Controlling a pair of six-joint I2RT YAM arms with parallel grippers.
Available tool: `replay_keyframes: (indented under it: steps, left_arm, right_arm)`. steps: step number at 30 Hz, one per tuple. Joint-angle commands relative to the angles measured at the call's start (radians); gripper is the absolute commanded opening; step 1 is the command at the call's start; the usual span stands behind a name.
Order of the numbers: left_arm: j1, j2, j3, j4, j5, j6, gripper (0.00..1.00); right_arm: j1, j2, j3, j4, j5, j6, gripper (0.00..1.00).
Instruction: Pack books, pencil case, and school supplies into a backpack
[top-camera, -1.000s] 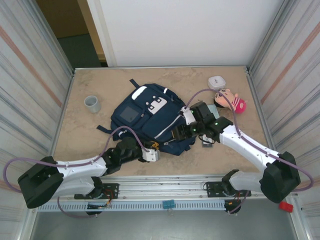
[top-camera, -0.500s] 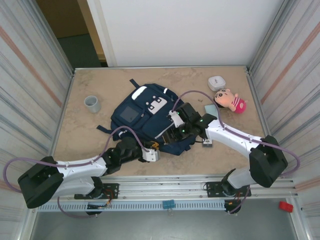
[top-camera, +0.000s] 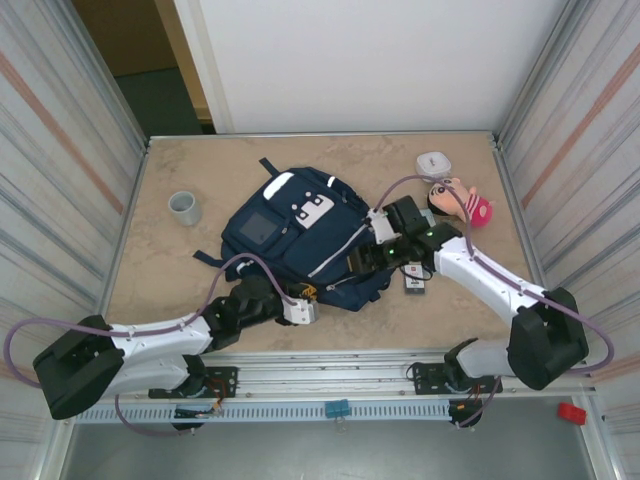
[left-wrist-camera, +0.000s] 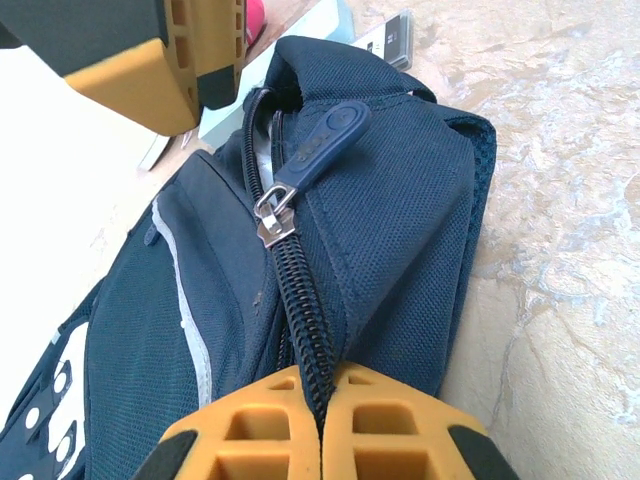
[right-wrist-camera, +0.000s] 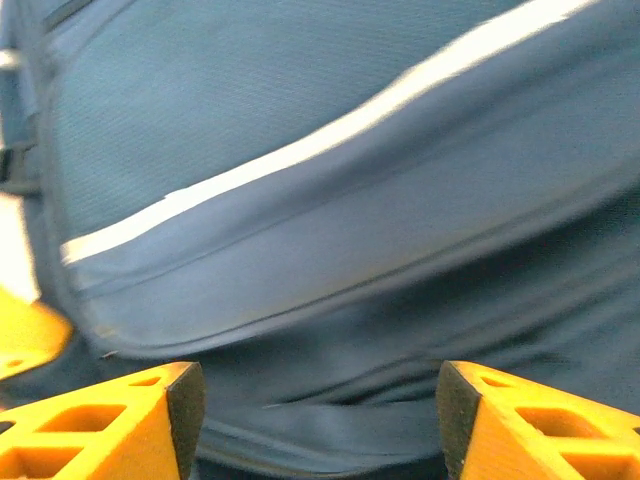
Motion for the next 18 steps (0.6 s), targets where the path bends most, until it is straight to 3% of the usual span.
replay_keyframes:
  steps: [1,4,11,18]
  left_arm:
    - [-0.006,-0.02,-0.003,0.105,0.022,-0.012,0.0]
    - [-0.006,-0.008,0.005,0.107,0.037,-0.023,0.0]
    - [-0.006,0.02,0.014,0.121,0.05,-0.035,0.0]
    - [-0.006,0.027,0.023,0.123,0.06,-0.04,0.0]
  right_arm:
    - [0.142,-0.009,0.047,-0.027,0.003,-0.045,0.65]
    - [0.214,-0.009,0.038,-0.032,0.094,-0.054,0.65]
    - [0.224,-0.088,-0.032,0.001,-0.043,0.0,0.59]
    - [0.262,-0.013,-0.01,-0.02,-0.012,-0.01,0.56]
